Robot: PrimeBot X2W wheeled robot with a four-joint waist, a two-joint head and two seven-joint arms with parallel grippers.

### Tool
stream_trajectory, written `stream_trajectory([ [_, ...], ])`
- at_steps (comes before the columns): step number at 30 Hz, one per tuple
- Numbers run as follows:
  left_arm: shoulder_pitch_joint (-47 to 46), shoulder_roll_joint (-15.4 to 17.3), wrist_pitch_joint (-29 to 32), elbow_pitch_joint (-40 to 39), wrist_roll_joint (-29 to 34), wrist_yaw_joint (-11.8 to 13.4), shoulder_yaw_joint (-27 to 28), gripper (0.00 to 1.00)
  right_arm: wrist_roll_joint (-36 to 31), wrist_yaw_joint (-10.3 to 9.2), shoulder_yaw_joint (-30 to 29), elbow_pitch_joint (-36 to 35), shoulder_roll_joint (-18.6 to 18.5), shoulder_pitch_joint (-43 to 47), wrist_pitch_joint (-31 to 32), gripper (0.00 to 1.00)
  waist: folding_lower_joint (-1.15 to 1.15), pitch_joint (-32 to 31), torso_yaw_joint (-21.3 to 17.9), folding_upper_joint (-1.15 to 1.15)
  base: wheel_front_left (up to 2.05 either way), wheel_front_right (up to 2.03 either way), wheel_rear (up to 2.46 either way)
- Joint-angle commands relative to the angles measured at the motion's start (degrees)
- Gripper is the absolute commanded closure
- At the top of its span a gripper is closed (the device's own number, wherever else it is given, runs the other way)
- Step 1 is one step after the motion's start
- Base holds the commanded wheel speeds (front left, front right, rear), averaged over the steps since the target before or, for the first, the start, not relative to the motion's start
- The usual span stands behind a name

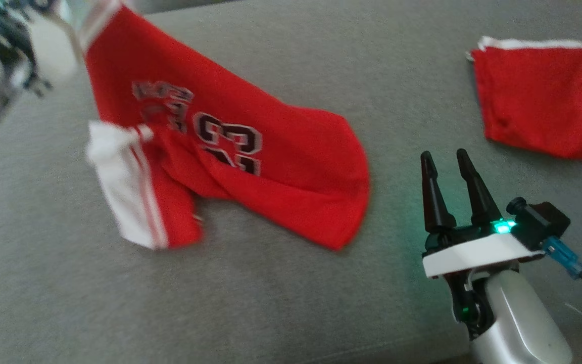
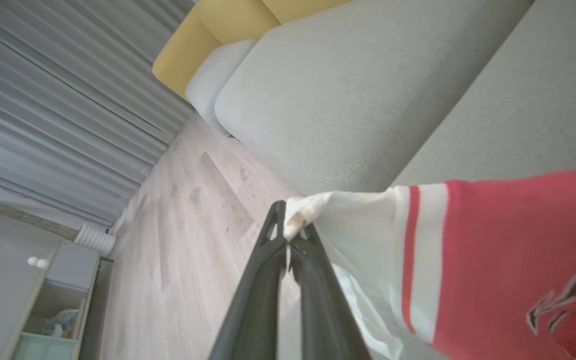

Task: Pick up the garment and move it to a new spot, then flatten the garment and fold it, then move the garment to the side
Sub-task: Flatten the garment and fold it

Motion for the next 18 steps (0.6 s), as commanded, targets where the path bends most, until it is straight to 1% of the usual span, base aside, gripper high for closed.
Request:
stream_trajectory([
  [1, -6.3, 2.52, -0.29, 0.22, 1.08, -0.16, 2.0, 1.0, 0.6, 0.39, 1.81, -2.08, -0.17, -1.78, -0.62, 0.0, -0.01, 3.23, -3.91, 0.0, 0.0, 0.0, 0.0],
  [3, -9.84, 1.85, -2.22, 2.68, 2.79, -0.33, 1.42, 1.0, 1.0, 0.39, 2.38, -2.32, -0.17, -2.04, -0.62, 0.0, -0.01, 4.33, -5.29, 0.0, 0.0, 0.0, 0.0],
  [4, -11.35, 1.33, -3.44, 3.93, 3.6, 0.12, 1.29, 0.04, 1.17, 0.39, 2.59, -2.45, -0.17, -2.14, -0.62, 0.0, -0.01, 4.83, -5.83, 0.0, 0.0, 0.0, 0.0],
  [5, -12.67, 0.7, -4.79, 5.2, 4.24, 0.67, 1.23, 0.0, 1.3, 0.39, 2.8, -2.6, -0.17, -2.22, -0.62, 0.0, -0.01, 5.3, -6.28, 0.0, 0.0, 0.0, 0.0],
  [7, -14.65, -0.88, -7.8, 7.8, 4.51, 2.55, 1.93, 0.0, 1.45, 0.39, 3.1, -2.95, -0.17, -2.3, -0.62, 0.0, -0.01, 6.12, -6.89, 0.0, 0.0, 0.0, 0.0],
  [9, -15.61, -2.68, -9.92, 10.43, 4.13, 3.86, 2.53, 0.0, 1.46, 0.39, 3.04, -3.38, -0.17, -2.28, -0.62, 0.0, -0.01, 6.75, -6.95, 0.0, 0.0, 0.0, 0.0],
  [10, -15.83, -3.48, -10.91, 11.67, 4.06, 4.04, 2.51, 0.0, 1.45, 0.39, 2.96, -3.52, -0.17, -2.27, -0.62, 0.0, -0.01, 6.96, -6.88, 0.0, 0.0, 0.0, 0.0],
  [13, -15.34, -5.73, -13.58, 14.79, 3.59, 3.54, 2.07, 0.0, 1.04, 0.39, 2.62, -3.57, -0.17, -2.19, -0.62, 0.0, -0.01, 7.05, -5.94, 0.0, 0.0, 0.0, 0.0],
  [18, -13.49, -8.69, -17.91, 18.5, 1.64, 3.17, 2.55, 0.0, -0.36, 0.39, 1.71, -3.27, -0.17, -2.3, -0.62, 0.0, -0.01, 6.02, -2.84, 0.0, 0.0, 0.0, 0.0],
])
